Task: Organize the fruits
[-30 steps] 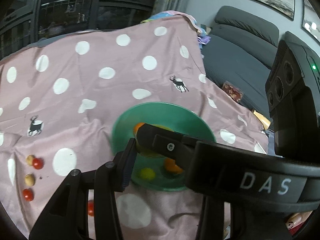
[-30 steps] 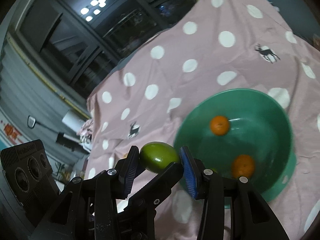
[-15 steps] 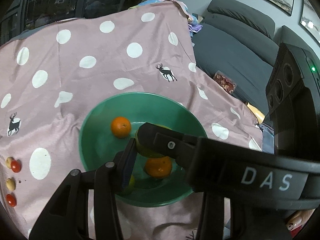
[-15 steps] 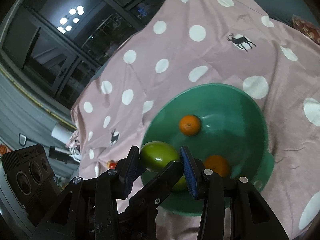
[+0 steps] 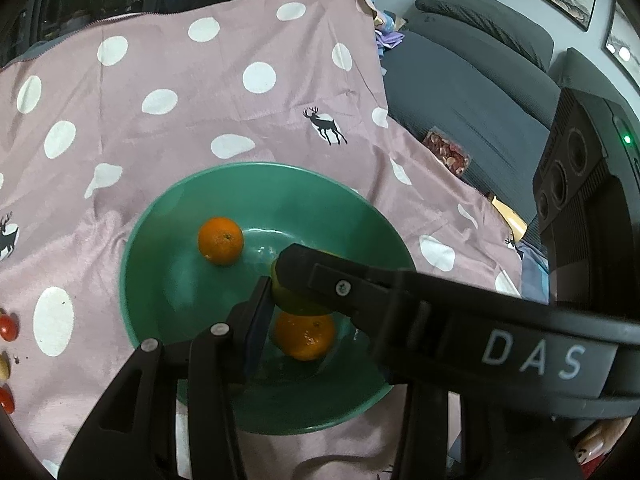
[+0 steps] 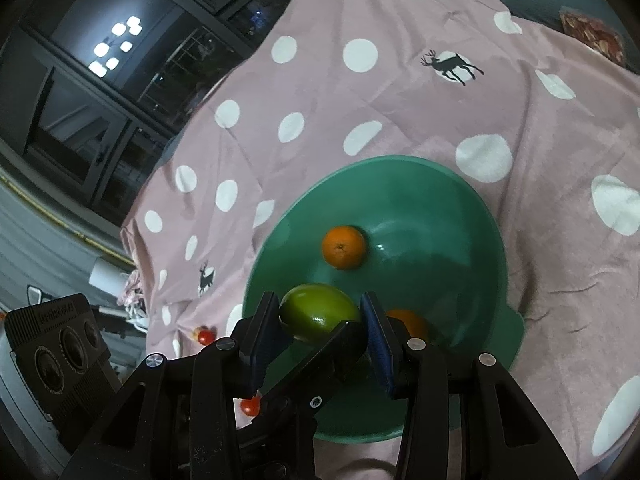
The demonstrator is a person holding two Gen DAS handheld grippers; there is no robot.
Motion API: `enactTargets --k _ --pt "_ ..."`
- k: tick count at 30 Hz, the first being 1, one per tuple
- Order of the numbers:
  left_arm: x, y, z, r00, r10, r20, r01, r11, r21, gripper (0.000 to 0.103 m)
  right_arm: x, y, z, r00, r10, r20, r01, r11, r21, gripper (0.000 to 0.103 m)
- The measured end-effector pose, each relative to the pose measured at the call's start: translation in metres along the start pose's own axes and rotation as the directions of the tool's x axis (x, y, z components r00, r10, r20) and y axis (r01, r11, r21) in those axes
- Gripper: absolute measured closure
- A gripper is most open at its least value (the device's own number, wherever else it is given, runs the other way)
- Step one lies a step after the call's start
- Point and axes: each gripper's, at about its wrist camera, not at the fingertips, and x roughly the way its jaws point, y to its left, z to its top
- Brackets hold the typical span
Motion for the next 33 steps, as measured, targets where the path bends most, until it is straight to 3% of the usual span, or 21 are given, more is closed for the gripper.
enactTargets --k 12,19,24,27,29,33 --pt "0.016 0.007 -0.003 0.998 -0.046 -0.037 0.045 0.998 -0.045 0.059 0.008 -0.007 0.002 0.997 -0.070 -0.029 0.071 0.997 0.019 0.057" --pt "0.010 0.010 -0.006 0.999 -0.028 -0.034 0.026 0.997 -0.073 0.059 0.009 -0.005 0.001 0.989 -0.144 -0.019 0.144 0.989 0.018 0.057" --pt "-0.023 0.024 -0.007 1.000 -0.010 0.005 0.010 0.992 -0.122 0.043 -0.002 0.004 0.002 0.991 -0.127 0.038 0.127 0.992 -0.006 0.057" --pt "-0.053 0.039 -0.009 0.999 0.032 0.030 -0.027 0.988 -0.149 0.038 -0.009 0.014 0.001 0.987 -0.142 0.075 0.145 0.989 -0.038 0.055" --pt "-0.076 0.054 -0.014 0.995 0.088 0.050 -0.079 0.982 -0.172 0.027 -0.013 0.022 -0.001 0.986 -0.140 0.092 0.146 0.988 -0.060 0.051" --pt "-0.125 0.097 -0.028 0.966 0.252 0.057 -0.231 0.942 -0.242 0.024 -0.011 0.044 -0.005 0.992 -0.093 0.081 0.102 0.988 -0.114 0.051"
